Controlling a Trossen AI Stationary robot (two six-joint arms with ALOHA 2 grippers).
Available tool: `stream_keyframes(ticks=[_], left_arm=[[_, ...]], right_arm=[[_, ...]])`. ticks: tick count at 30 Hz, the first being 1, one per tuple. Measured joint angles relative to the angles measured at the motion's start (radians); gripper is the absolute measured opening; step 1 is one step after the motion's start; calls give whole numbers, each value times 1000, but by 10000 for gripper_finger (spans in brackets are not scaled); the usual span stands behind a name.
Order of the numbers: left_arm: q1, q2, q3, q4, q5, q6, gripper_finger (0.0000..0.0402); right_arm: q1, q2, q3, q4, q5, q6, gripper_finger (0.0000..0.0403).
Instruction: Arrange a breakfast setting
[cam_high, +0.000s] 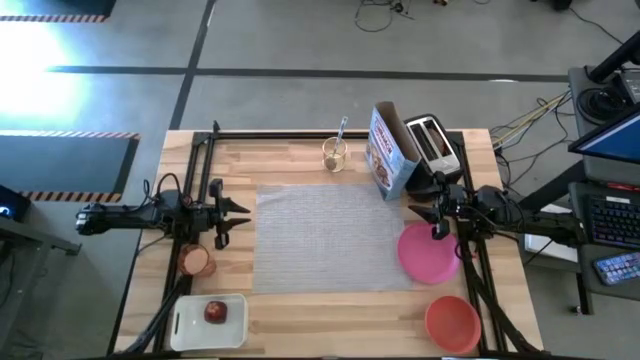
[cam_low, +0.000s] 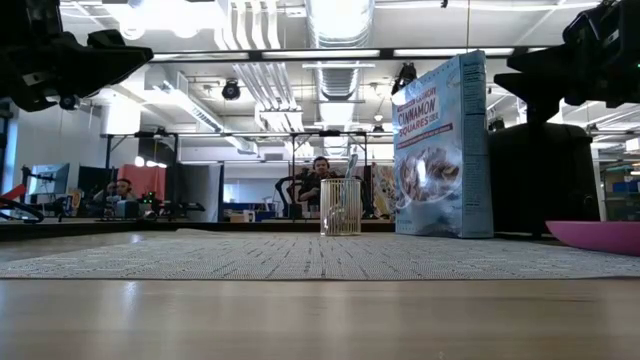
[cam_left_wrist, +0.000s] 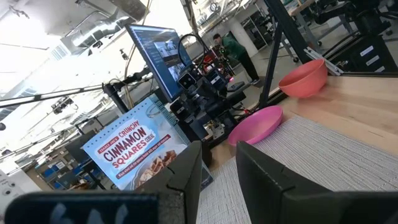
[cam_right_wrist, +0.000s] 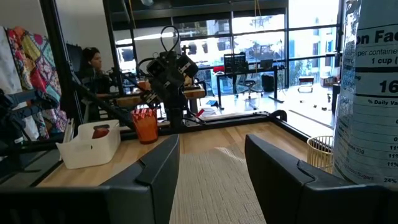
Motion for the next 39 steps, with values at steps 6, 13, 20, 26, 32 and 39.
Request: stream_keyframes(ticks=[6, 13, 20, 26, 32, 39], left_arm=[[0, 0, 0, 0, 0, 0, 84], [0, 0, 0, 0, 0, 0, 84], [0, 0, 0, 0, 0, 0, 84], [0, 0, 0, 0, 0, 0, 84], [0, 0, 0, 0, 0, 0, 84], [0, 0, 0, 75, 2, -28, 84]], right_arm=[[0, 0, 0, 0, 0, -1, 171], [0, 0, 0, 0, 0, 0, 171], [0, 0, 0, 0, 0, -1, 171], [0, 0, 0, 0, 0, 0, 171], [0, 0, 0, 0, 0, -1, 171], [0, 0, 0, 0, 0, 0, 171]])
